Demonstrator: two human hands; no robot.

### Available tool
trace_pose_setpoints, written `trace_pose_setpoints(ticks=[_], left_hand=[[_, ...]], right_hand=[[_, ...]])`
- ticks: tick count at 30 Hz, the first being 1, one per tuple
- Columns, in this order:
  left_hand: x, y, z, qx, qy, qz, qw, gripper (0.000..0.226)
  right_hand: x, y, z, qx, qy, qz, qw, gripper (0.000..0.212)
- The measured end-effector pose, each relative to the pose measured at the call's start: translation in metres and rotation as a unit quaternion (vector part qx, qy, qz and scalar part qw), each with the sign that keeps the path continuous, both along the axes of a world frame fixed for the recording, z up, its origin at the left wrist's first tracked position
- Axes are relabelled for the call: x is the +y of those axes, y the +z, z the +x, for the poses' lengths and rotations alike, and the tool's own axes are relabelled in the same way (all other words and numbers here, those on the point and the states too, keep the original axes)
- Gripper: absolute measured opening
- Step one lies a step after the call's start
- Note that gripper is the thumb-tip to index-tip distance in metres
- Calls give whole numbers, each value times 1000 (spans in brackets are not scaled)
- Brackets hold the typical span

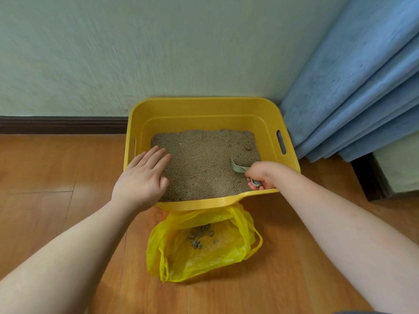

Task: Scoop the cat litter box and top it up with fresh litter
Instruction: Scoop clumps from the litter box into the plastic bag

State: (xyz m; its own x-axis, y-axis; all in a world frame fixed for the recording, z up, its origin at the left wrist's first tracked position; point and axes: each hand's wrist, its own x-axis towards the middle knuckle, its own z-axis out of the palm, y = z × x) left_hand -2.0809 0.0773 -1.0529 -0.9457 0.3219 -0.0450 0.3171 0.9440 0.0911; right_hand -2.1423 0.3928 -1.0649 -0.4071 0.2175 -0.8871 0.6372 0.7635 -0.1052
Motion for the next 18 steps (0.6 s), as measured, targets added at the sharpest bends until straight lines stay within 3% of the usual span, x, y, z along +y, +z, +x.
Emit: trace_pose_setpoints(ticks=[3,8,13,18], left_hand=[[0,-1,0,0,-1,-3,1000,65],[0,-1,-2,0,15,-3,1000,64],[1,-3,-1,-6,28,-14,999,65],[0,-3,-1,-16,42,-38,998,67]], right_hand=[[-8,-7,-2,-15,72,36,997,19],[-12,-11,-3,-3,136,53,989,36],[-7,-16,-14,6,16,67,998,37],[-3,-24,-21,54,-18,42,998,32]])
